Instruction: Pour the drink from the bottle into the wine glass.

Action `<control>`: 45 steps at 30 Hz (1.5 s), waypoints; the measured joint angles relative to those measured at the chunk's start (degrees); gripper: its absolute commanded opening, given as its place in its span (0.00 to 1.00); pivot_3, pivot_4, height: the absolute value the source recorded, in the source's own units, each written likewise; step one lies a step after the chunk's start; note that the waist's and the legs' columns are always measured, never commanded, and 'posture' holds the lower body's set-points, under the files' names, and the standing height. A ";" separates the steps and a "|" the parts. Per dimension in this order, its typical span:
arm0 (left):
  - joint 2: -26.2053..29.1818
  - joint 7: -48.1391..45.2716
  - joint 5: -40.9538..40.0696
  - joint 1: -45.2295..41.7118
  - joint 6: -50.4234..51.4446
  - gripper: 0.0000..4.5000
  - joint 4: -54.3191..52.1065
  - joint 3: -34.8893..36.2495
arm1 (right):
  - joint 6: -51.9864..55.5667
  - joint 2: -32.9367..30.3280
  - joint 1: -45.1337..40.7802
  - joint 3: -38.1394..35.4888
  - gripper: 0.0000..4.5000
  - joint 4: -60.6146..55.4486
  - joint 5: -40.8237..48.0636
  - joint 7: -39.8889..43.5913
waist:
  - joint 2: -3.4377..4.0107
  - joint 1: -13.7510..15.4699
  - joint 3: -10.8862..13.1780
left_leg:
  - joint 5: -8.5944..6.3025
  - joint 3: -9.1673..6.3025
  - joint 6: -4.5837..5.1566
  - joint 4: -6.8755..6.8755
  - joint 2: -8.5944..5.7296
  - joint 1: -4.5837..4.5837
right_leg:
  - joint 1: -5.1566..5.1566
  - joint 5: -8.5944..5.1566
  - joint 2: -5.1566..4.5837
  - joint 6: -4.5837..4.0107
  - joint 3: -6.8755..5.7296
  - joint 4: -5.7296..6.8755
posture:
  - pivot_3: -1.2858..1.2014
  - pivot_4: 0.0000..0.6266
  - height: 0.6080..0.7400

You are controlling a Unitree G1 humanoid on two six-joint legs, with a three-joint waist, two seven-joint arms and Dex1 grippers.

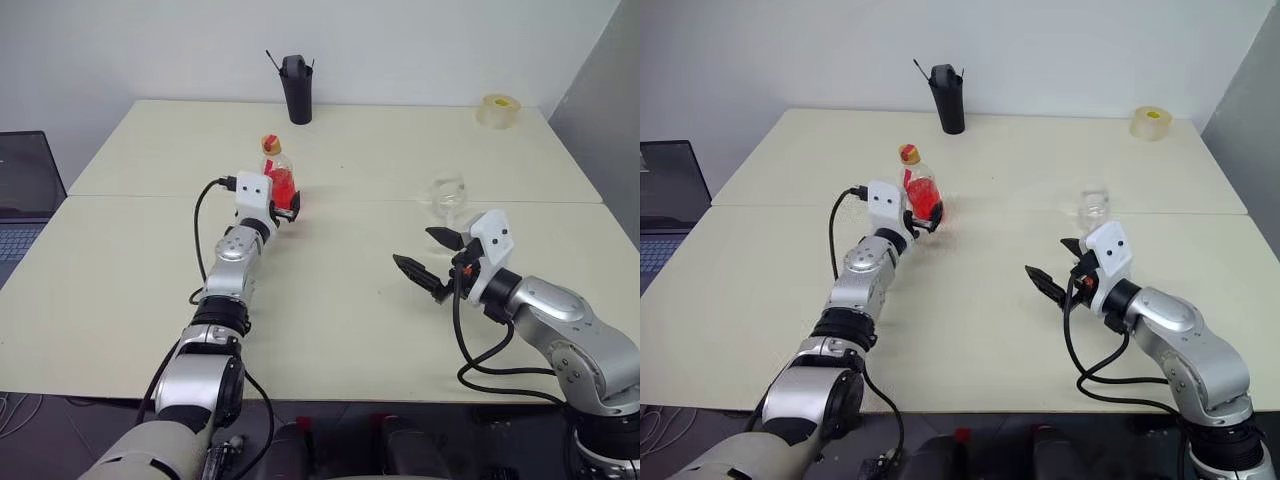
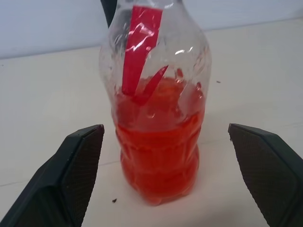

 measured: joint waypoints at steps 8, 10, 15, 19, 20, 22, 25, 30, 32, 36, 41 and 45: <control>-0.33 1.78 0.25 -5.92 -5.96 1.00 11.76 1.39 | 0.21 0.02 0.49 -0.14 0.99 -0.93 -0.08 -0.80 | -0.01 -0.02 0.00 | 0.00 -0.03 0.00 0.00 -0.08 -0.01 | 0.00 0.00 0.07 0.00 -0.02 0.00 | 0.52 0.24 1.00; -0.54 1.95 0.72 -6.93 -7.39 1.00 13.96 1.33 | 0.31 0.02 0.50 -0.18 0.99 -0.93 -0.08 -1.03 | -0.01 -0.01 0.00 | 0.00 -0.05 0.00 0.00 -0.10 0.00 | 0.00 0.00 0.07 0.01 -0.02 0.01 | 0.52 0.24 1.00; -0.77 4.66 2.16 -10.23 -9.91 1.00 20.85 1.29 | 0.37 0.02 0.51 -0.19 0.99 -0.94 -0.08 -1.15 | -0.02 -0.04 0.01 | 0.01 -0.18 0.01 0.00 -0.54 -0.01 | -0.01 0.00 0.04 0.01 -0.04 0.01 | 0.52 0.24 1.00; -1.02 5.74 2.49 -12.70 -11.36 1.00 24.51 1.48 | 0.55 0.06 0.55 -0.19 0.99 -1.05 -0.07 -1.47 | -0.02 -0.02 0.01 | 0.02 -0.31 0.00 0.00 -0.62 -0.03 | -0.01 -0.02 -0.05 0.03 -0.10 0.02 | 0.52 0.24 1.00; -1.28 5.82 2.62 -12.97 -11.71 1.00 24.97 1.48 | 0.59 0.07 0.54 -0.19 0.99 -1.11 -0.07 -1.62 | -0.02 -0.02 0.01 | 0.03 -0.31 0.00 0.00 -0.62 -0.04 | -0.01 -0.02 -0.06 0.03 -0.11 0.02 | 0.52 0.24 1.00; -1.65 6.43 2.84 -13.42 -12.50 1.00 26.05 1.47 | 0.70 0.09 0.56 -0.18 0.99 -1.26 -0.07 -2.04 | -0.02 -0.02 0.01 | 0.04 -0.32 -0.02 0.00 -0.63 -0.04 | -0.01 -0.02 -0.06 0.03 -0.11 0.02 | 0.52 0.24 1.00; -1.68 7.22 3.22 -13.79 -12.66 0.92 26.80 1.47 | 0.89 0.09 0.80 -0.18 1.00 -1.66 -0.07 -2.34 | -0.02 -0.04 0.01 | 0.04 -0.33 -0.02 0.00 -0.64 -0.04 | -0.01 -0.02 -0.06 0.03 -0.12 0.02 | 0.52 0.24 1.00; -1.63 8.09 3.79 -13.84 -12.80 0.63 26.90 1.49 | 1.09 0.10 0.98 -0.18 1.00 -2.33 -0.10 -2.71 | -0.02 -0.02 0.01 | 0.04 -0.34 -0.02 0.00 -0.64 -0.04 | -0.01 -0.02 -0.08 0.04 -0.13 0.03 | 0.52 0.24 1.00; -1.63 8.09 4.00 -13.84 -12.84 0.55 26.90 1.48 | 1.09 0.12 1.02 -0.19 1.00 -2.34 -0.16 -2.85 | -0.02 -0.02 0.01 | 0.05 -0.34 -0.03 0.00 -0.64 -0.04 | -0.01 -0.02 -0.08 0.04 -0.12 0.02 | 0.52 0.24 1.00; -1.47 8.07 4.35 -13.80 -12.86 0.49 26.91 1.47 | 1.03 0.44 1.05 -0.18 1.00 -2.33 -0.27 -3.38 | -0.02 -0.03 0.01 | 0.05 -0.34 -0.03 0.00 -0.64 -0.04 | -0.01 -0.02 -0.08 0.04 -0.13 0.03 | 0.52 0.24 1.00; -1.25 5.68 4.82 -13.25 -14.02 0.49 26.82 1.38 | 0.70 0.54 1.04 -0.19 1.00 -2.33 -0.43 -3.49 | -0.02 -0.02 0.01 | 0.06 -0.34 -0.05 0.00 -0.65 -0.04 | -0.01 -0.02 -0.08 0.04 -0.14 0.03 | 0.52 0.24 1.00; -1.57 -3.08 3.55 -12.47 -13.99 0.49 25.33 1.42 | 0.68 0.44 0.99 -0.58 1.00 -2.33 -0.21 -3.39 | -0.02 0.01 0.00 | 0.08 -0.34 -0.08 0.01 -0.66 -0.04 | 0.00 -0.02 -0.09 0.04 -0.14 0.02 | 0.52 0.24 1.00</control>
